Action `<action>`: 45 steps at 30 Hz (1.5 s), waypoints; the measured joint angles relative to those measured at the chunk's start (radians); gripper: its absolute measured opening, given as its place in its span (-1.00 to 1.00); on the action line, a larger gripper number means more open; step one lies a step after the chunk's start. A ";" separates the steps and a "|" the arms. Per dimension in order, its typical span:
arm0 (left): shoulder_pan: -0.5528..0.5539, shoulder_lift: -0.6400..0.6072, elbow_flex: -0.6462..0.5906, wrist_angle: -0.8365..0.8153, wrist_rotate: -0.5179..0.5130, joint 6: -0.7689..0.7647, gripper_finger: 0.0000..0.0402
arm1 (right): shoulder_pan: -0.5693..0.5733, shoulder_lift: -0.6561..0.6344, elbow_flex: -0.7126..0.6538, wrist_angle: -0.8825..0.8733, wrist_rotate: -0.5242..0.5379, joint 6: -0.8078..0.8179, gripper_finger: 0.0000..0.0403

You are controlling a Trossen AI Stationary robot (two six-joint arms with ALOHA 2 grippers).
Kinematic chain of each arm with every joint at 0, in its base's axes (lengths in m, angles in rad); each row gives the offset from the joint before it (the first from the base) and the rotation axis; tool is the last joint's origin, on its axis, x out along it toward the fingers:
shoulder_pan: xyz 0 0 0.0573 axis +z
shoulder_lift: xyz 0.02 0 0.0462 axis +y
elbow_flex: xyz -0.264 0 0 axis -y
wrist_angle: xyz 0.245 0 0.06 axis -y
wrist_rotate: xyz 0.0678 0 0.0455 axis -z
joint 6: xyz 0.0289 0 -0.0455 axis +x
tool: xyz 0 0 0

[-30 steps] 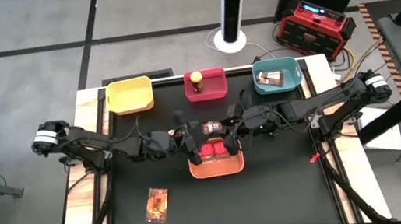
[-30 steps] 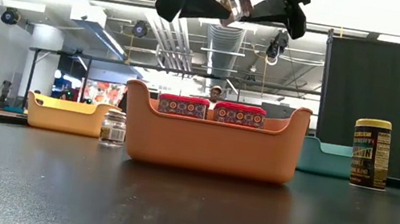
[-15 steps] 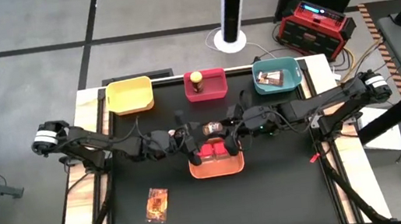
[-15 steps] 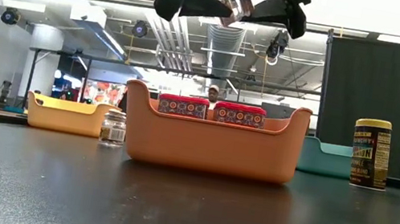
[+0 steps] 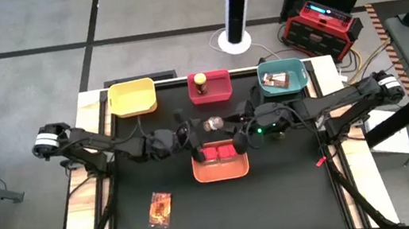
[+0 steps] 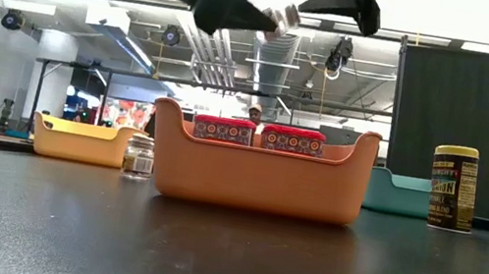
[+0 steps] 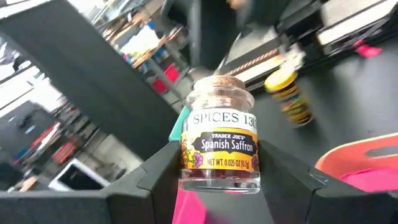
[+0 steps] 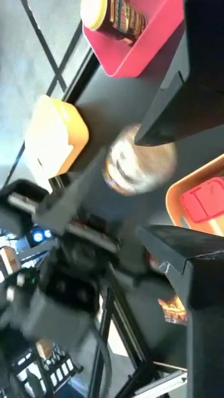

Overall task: Sort spices by type
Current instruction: Put the transparent seasoning bottle into the yellow bin

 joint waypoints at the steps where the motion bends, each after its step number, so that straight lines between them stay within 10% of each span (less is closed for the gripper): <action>1: 0.009 -0.003 -0.005 -0.001 -0.007 0.000 -0.15 | 0.001 -0.005 0.000 -0.006 0.006 -0.001 0.02; 16: 0.112 -0.288 -0.280 0.321 0.154 -0.119 -0.15 | -0.037 0.000 -0.022 0.096 0.162 -0.376 0.04; 29: 0.110 -0.338 -0.353 0.558 0.542 -0.221 -0.15 | -0.042 0.176 -0.196 1.042 -0.174 -0.719 0.06; 45: 0.107 -0.208 -0.336 0.690 0.662 -0.279 -0.15 | -0.037 0.391 -0.031 1.140 -0.251 -0.774 0.28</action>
